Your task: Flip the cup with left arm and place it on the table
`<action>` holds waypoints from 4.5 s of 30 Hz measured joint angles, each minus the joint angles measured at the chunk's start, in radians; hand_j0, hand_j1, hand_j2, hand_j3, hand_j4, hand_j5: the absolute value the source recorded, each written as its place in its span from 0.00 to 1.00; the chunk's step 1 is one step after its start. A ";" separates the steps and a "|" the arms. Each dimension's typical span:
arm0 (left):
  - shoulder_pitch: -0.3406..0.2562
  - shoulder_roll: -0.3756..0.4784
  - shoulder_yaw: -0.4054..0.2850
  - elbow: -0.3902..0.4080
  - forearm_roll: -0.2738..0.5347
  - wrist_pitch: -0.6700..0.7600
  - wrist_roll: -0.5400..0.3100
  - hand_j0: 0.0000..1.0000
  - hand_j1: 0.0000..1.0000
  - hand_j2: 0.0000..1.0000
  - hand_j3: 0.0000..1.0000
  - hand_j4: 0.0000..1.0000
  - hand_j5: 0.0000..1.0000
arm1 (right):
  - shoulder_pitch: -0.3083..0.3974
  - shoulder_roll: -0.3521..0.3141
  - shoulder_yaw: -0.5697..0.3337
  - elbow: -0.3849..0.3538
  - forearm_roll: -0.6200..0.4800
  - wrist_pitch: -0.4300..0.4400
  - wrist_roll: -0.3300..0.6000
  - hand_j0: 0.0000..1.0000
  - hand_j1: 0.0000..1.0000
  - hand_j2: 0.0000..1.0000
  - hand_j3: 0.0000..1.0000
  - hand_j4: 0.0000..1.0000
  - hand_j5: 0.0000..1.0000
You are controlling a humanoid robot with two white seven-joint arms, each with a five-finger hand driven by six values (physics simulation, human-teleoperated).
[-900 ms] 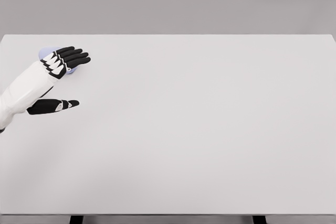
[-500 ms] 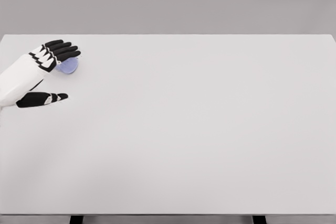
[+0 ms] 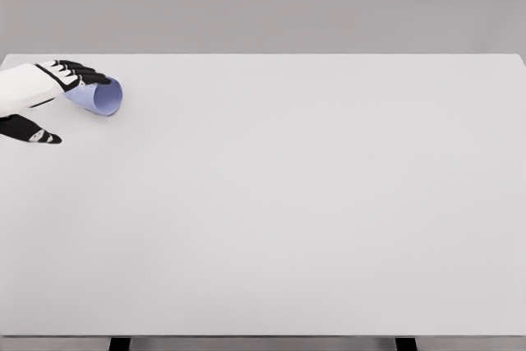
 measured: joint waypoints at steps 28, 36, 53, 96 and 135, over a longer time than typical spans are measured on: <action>-0.377 -0.260 -0.190 0.536 -0.266 0.096 -0.045 1.00 1.00 1.00 1.00 1.00 1.00 | 0.000 0.000 0.000 0.000 0.000 0.000 0.000 1.00 1.00 1.00 1.00 1.00 1.00; -0.423 -0.314 -0.189 0.639 -0.365 0.103 -0.045 0.97 0.97 0.97 0.97 0.97 0.97 | 0.000 0.000 0.000 0.000 0.000 0.000 0.000 1.00 1.00 1.00 1.00 1.00 1.00; -0.479 -0.372 -0.187 0.716 -0.502 0.109 -0.045 0.97 0.97 0.97 0.97 0.97 0.97 | 0.000 0.000 0.000 0.000 0.000 0.000 0.000 1.00 1.00 1.00 1.00 1.00 1.00; -0.551 -0.456 -0.189 0.831 -0.696 0.202 -0.045 0.97 0.97 0.97 0.97 0.97 0.97 | 0.000 0.000 0.000 0.000 0.000 0.000 0.000 1.00 1.00 1.00 1.00 1.00 1.00; -0.542 -0.497 -0.191 0.832 -0.764 0.240 -0.015 0.59 0.59 0.59 0.59 0.59 0.59 | 0.000 0.000 0.000 0.000 0.000 0.000 0.000 1.00 1.00 1.00 1.00 1.00 1.00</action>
